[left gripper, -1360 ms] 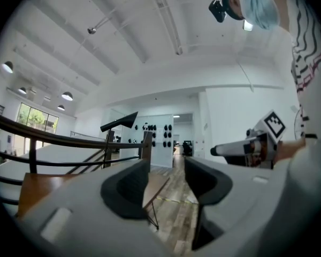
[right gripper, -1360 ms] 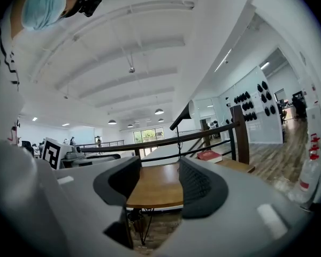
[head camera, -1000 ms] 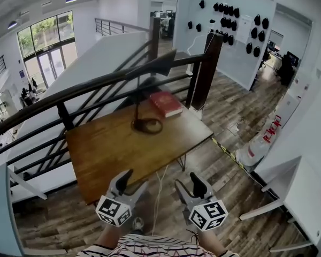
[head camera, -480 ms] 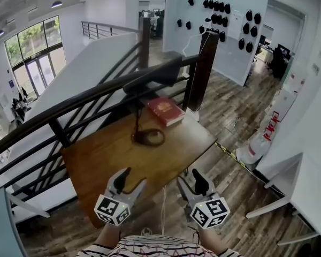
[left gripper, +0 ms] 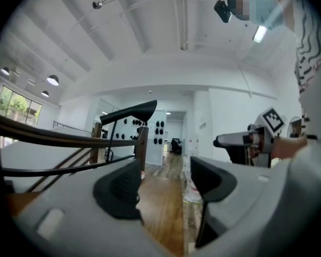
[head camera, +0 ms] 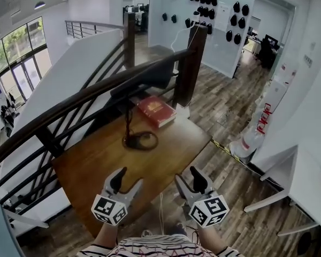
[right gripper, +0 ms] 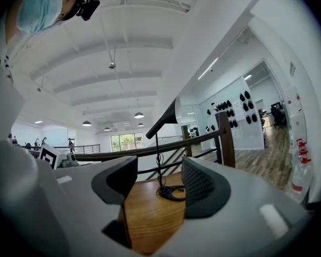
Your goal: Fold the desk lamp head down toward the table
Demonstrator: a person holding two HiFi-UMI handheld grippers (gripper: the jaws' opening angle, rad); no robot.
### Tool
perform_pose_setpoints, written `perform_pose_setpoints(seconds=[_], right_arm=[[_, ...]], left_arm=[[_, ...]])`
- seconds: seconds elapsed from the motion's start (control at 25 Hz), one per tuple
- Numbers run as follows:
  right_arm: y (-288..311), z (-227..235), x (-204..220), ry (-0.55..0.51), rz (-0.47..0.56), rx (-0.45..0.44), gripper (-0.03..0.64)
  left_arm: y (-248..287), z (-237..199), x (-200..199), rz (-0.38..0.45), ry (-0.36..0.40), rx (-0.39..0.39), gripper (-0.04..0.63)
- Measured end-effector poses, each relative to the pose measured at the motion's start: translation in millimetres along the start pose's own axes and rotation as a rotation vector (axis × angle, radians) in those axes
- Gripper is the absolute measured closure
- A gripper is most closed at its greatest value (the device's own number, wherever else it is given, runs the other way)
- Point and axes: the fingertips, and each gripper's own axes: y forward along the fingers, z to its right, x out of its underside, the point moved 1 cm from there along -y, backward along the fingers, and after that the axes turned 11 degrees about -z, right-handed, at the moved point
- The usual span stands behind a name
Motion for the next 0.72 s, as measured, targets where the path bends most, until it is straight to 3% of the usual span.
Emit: perform_pose_setpoints(seconds=[0.32,0.52,0.72], right_arm=[[49,67,-25,-0.025,-0.008,-0.077,0.370],[74,113,-50,-0.048,-0.025,-0.161,0.370],[97,153,-65,-0.102,-0.022,-0.228,0.370]], left_arm=[[68,-26,-13,0.001,-0.023,-0.093,0.311],[115,-27,-38,0.017,-0.027,-0.172,0.311],[157,-24,-39,0.032,-0.035,-0.230,0.311]])
